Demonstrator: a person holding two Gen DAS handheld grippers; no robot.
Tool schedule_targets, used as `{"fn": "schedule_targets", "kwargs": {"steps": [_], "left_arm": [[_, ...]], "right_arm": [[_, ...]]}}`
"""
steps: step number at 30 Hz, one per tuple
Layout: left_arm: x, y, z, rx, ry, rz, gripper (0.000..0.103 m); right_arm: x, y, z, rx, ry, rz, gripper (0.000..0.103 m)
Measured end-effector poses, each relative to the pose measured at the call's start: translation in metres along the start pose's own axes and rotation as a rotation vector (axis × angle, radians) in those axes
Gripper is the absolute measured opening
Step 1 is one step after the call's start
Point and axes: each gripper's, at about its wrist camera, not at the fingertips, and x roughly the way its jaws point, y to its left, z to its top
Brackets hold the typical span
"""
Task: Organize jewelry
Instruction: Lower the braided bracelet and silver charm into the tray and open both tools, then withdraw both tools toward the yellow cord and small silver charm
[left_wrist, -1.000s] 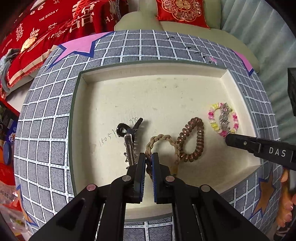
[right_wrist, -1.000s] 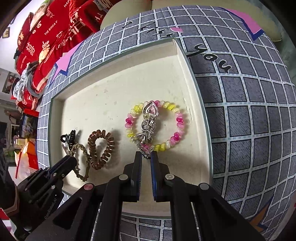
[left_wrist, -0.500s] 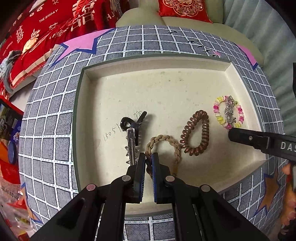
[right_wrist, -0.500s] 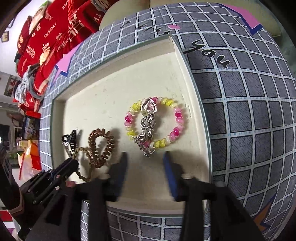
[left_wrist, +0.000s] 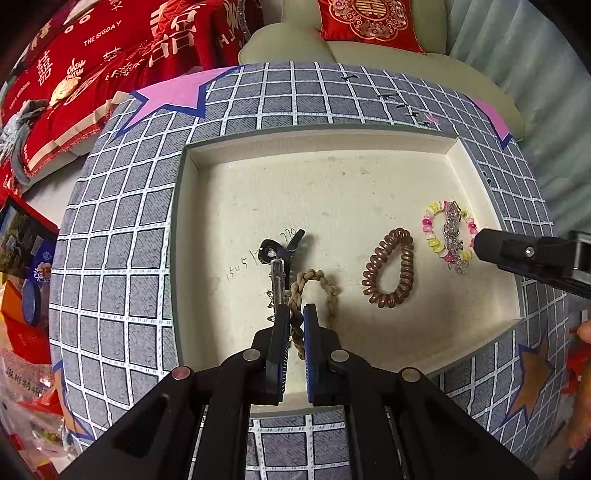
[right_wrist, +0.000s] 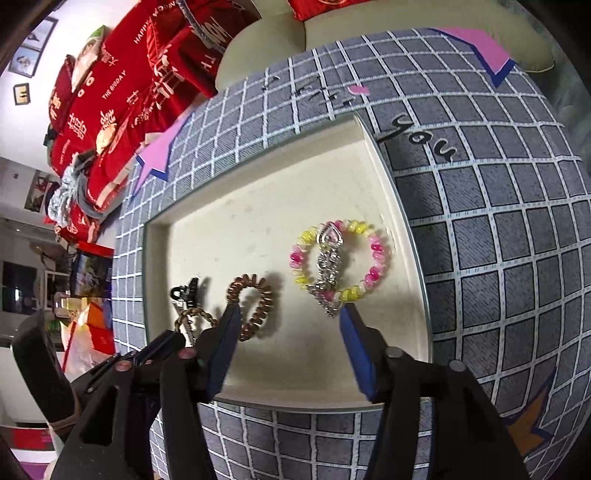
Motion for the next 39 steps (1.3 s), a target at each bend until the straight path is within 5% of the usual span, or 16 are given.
{"fn": "schedule_targets", "kwargs": {"steps": [7,9,11,25,39], "left_arm": [[-0.011,0.006,0.001,-0.014,-0.021,-0.022,0.019],[-0.012,0.007,0.001,-0.025,-0.017,-0.026,0.103],[-0.019,0.009,0.002,-0.043,-0.078,-0.005,0.103],[-0.052,0.015,-0.023,0.008,-0.148,0.052,0.103],[-0.053,0.028,-0.119,-0.025,-0.024,0.0,0.103]], "right_arm": [[-0.021,0.007,-0.005,-0.006,-0.047,0.014,0.071],[-0.025,0.007,-0.007,0.002,-0.054,0.01,0.078],[-0.028,0.006,-0.009,0.014,-0.064,0.013,0.083],[-0.055,0.005,-0.033,0.004,-0.101,-0.001,0.085],[-0.055,0.024,-0.127,-0.109,0.038,-0.058,0.085]]}}
